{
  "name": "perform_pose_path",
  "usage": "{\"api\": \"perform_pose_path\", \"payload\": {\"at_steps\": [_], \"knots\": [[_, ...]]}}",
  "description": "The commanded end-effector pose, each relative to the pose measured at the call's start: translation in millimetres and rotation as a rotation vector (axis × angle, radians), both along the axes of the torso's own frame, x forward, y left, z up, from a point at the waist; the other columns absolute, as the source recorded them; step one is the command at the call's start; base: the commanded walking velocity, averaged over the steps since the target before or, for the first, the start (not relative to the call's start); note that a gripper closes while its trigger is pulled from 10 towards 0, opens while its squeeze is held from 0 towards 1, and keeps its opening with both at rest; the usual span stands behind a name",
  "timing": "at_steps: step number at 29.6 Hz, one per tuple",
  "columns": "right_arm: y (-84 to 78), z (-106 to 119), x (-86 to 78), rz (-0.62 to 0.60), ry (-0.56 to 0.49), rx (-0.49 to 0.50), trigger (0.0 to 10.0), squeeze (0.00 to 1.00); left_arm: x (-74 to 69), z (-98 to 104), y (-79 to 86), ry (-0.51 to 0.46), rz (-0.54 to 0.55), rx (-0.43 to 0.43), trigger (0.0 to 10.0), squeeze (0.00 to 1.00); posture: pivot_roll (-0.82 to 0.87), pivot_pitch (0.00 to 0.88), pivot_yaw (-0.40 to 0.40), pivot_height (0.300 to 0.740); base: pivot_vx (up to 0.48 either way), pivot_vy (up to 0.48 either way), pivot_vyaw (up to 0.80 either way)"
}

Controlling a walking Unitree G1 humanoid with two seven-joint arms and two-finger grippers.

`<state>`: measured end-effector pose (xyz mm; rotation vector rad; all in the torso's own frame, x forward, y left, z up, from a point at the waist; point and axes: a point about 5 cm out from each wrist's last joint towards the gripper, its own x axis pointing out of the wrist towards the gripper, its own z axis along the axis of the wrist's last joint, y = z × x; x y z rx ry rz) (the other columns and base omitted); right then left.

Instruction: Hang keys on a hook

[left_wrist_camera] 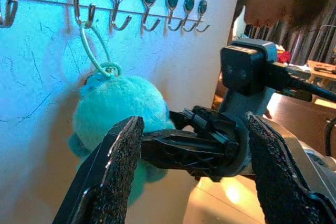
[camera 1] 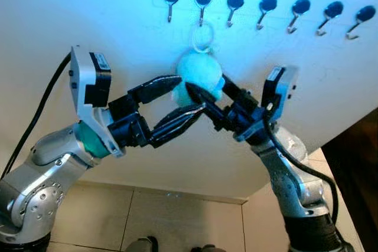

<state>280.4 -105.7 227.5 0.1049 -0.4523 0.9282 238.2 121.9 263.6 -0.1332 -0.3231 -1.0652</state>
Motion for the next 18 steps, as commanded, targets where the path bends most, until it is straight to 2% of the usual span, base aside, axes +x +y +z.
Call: {"api": "perform_pose_path", "payload": {"at_steps": [1,2,4,6,9,16,18], "knots": [[-11.5,-10,-8.9,-0.011,0.039,-0.026,10.0,0.0,-3.7,-3,-0.4,0.008,-0.015,0.007,10.0,0.0,0.0,0.09,0.043,0.74,0.0,0.0,0.0],[-11.5,-10,-8.9,-0.011,0.039,-0.026,10.0,0.0,-3.7,-3,-0.4,0.008,-0.015,0.007,10.0,0.0,0.0,0.09,0.043,0.74,0.0,0.0,0.0],[-23.1,-19,-17.0,-0.045,0.078,-0.049,10.0,0.0,-3.6,-4,0.3,0.012,-0.015,0.01,10.0,0.0,0.0,0.093,0.042,0.74,0.0,0.0,0.0],[-23.1,-19,-17.0,-0.045,0.078,-0.049,10.0,0.0,-3.6,-4,0.3,0.012,-0.015,0.01,10.0,0.0,0.0,0.093,0.042,0.74,0.0,0.0,0.0],[-33.8,-33,-32.0,-0.084,0.141,-0.067,10.0,0.0,-2.9,-6,1.3,0.014,-0.015,0.027,10.0,0.0,-0.02,0.094,0.048,0.74,0.0,0.0,0.0],[-39.3,-37,-39.6,-0.111,0.168,-0.075,10.0,0.0,-1.1,-10,3.4,0.01,0.017,0.07,10.0,0.0,-0.02,0.088,0.049,0.74,0.0,0.0,0.0],[-39.6,-36,-39.3,-0.116,0.163,-0.077,10.0,0.0,1.2,-14,5.4,0.004,0.058,0.095,10.0,0.0,-0.02,0.085,0.048,0.74,0.0,0.0,0.0]]}}
